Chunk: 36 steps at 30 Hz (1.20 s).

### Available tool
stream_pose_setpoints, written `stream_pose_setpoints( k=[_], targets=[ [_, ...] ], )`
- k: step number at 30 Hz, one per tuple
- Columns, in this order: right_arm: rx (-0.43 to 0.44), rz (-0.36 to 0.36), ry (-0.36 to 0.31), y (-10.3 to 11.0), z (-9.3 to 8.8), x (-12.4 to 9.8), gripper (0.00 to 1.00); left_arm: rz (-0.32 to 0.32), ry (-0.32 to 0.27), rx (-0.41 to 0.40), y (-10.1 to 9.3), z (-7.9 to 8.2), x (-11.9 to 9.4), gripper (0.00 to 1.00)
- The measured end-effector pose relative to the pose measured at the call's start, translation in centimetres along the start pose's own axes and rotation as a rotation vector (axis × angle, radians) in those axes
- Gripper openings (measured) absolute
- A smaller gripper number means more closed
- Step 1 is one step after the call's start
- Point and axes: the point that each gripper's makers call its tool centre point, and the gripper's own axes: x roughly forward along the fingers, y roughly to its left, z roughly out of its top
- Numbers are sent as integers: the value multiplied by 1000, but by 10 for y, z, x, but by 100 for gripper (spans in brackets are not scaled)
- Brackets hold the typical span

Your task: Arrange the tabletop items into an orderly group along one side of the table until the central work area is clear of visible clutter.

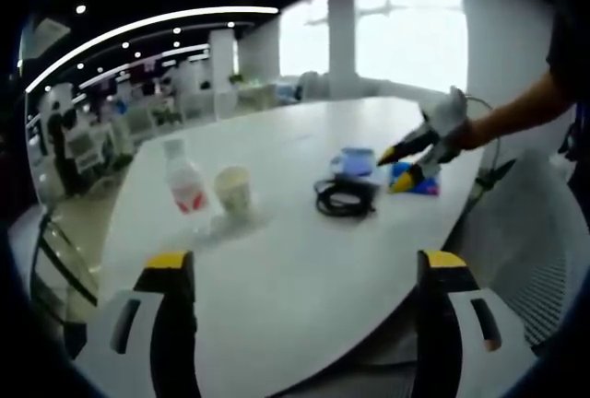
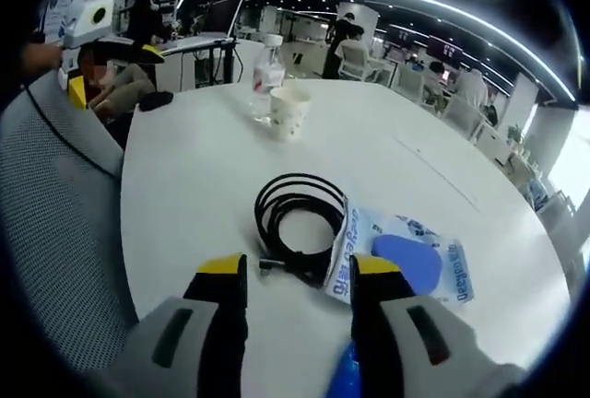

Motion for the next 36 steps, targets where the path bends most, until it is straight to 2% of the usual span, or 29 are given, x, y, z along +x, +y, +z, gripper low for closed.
stream_pose_setpoints(
  k=[10,21,29,36],
  targets=[
    [16,42,25,6,-2,20,44,0,1,-1,1,-1,0,97],
    [54,49,29,7,-1,35,40,1,8,-4,1,-2,0,96],
    [-15,109,63,16,-2,48,34,-2,15,-7,1,-4,0,95],
    [-1,137,74,19,-1,55,28,1,18,-11,2,-4,0,95]
  ],
)
